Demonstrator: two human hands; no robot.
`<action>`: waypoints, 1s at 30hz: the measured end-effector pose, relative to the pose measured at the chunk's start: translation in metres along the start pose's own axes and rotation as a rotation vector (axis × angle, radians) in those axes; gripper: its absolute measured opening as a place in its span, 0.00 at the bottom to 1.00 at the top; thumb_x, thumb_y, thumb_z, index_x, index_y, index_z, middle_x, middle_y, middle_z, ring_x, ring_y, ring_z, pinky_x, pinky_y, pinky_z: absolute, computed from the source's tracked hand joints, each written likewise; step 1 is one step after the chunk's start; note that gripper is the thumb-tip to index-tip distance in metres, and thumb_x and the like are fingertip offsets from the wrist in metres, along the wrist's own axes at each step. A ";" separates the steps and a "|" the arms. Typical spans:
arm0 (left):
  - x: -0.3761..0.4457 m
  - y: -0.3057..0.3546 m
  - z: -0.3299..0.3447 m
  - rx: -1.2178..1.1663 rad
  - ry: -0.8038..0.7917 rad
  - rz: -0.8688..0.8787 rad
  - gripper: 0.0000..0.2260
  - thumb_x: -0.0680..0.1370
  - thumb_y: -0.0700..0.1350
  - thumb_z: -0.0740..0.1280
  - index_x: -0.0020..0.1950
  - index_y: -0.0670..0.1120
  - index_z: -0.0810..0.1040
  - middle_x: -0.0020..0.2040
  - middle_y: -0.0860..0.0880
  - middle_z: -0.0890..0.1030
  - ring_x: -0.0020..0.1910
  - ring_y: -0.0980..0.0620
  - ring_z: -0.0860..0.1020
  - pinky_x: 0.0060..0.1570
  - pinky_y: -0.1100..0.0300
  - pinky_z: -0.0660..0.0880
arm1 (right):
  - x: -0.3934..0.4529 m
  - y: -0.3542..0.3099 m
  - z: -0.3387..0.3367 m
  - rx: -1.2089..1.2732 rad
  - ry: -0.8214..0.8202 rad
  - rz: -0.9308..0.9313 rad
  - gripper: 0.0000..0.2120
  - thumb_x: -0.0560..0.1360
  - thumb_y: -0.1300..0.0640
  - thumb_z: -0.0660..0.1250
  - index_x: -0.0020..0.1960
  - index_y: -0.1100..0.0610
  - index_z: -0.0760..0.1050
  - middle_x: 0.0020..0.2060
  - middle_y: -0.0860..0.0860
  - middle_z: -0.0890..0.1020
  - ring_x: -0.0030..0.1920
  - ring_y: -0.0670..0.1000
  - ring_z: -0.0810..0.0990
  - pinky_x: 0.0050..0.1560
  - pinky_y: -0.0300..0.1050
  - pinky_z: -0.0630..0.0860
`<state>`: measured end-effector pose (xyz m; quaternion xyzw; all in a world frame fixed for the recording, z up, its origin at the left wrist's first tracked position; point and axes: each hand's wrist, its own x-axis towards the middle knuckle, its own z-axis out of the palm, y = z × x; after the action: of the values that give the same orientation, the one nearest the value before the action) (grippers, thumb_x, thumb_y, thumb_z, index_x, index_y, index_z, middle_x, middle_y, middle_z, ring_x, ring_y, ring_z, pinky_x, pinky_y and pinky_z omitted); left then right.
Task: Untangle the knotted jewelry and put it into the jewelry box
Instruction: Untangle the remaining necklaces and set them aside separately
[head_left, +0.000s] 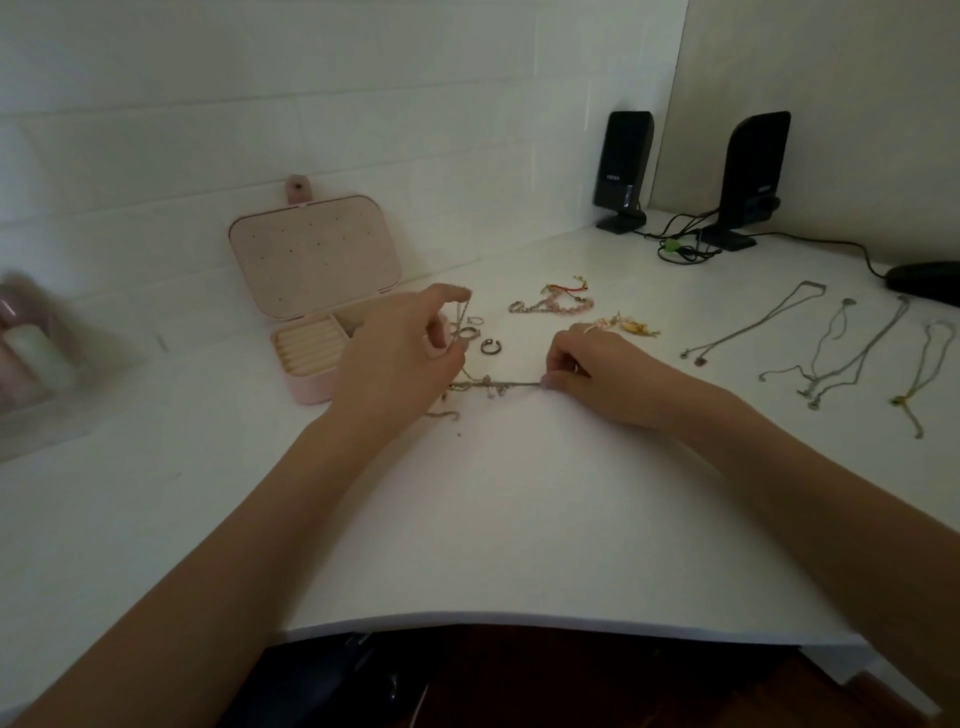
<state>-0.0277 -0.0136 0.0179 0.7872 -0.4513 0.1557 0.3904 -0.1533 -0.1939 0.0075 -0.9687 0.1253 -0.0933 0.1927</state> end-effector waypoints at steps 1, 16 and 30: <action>0.000 0.000 0.000 0.024 0.001 0.011 0.18 0.74 0.45 0.69 0.62 0.57 0.75 0.38 0.56 0.75 0.43 0.55 0.76 0.47 0.50 0.76 | 0.000 0.000 0.000 -0.004 0.005 0.002 0.05 0.79 0.53 0.62 0.48 0.54 0.71 0.42 0.46 0.71 0.39 0.41 0.68 0.36 0.32 0.62; -0.005 0.000 0.004 0.024 -0.270 -0.075 0.48 0.70 0.43 0.74 0.77 0.61 0.44 0.44 0.54 0.75 0.41 0.54 0.76 0.47 0.52 0.76 | -0.005 -0.004 -0.012 0.727 0.161 0.130 0.07 0.82 0.58 0.58 0.45 0.56 0.65 0.30 0.49 0.72 0.24 0.43 0.68 0.28 0.35 0.66; -0.005 0.000 0.006 0.226 -0.189 -0.017 0.05 0.73 0.45 0.69 0.48 0.54 0.81 0.43 0.59 0.76 0.47 0.56 0.75 0.39 0.60 0.69 | -0.011 -0.010 -0.004 0.035 0.175 0.000 0.10 0.69 0.41 0.71 0.46 0.44 0.77 0.47 0.44 0.76 0.49 0.43 0.71 0.55 0.47 0.64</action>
<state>-0.0309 -0.0149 0.0115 0.8411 -0.4588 0.1274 0.2565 -0.1628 -0.1833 0.0138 -0.9534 0.1400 -0.1796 0.1979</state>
